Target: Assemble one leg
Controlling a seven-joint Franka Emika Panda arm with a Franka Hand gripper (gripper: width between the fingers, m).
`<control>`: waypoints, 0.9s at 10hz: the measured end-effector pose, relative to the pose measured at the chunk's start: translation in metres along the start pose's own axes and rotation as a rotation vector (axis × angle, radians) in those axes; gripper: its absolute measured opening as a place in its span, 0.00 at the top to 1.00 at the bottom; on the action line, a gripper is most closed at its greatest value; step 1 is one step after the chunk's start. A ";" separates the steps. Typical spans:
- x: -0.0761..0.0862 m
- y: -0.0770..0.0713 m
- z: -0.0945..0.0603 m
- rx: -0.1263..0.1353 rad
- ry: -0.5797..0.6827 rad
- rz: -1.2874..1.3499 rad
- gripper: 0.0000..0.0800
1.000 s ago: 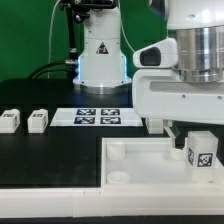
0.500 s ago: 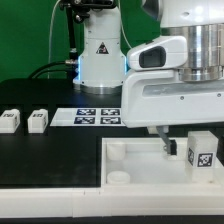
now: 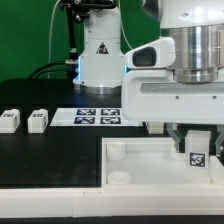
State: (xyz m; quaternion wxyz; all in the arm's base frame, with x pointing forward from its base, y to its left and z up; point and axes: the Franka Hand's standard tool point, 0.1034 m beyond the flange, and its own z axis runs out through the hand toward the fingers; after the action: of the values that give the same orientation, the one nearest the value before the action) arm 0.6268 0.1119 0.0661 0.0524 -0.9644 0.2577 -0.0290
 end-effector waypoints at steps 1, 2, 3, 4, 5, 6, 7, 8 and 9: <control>-0.001 -0.001 0.000 -0.008 0.000 0.189 0.64; -0.002 -0.001 0.000 -0.014 0.003 0.401 0.64; -0.002 0.000 0.000 -0.018 -0.010 0.568 0.64; -0.001 0.000 0.000 -0.021 -0.029 0.682 0.64; -0.002 -0.001 0.001 -0.010 -0.036 0.861 0.64; -0.003 -0.002 0.001 0.006 -0.037 1.012 0.64; -0.004 -0.003 0.001 0.006 -0.036 1.120 0.63; -0.004 -0.004 0.001 0.007 -0.033 1.193 0.63; -0.003 -0.004 0.001 0.007 -0.028 1.337 0.63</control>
Offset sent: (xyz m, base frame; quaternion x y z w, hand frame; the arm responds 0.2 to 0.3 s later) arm 0.0264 0.0121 0.0102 0.0220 -0.0403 0.3006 0.9527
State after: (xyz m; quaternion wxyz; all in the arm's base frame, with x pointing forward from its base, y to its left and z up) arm 0.6262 0.1166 0.0656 0.0655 -0.5974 0.7990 0.0217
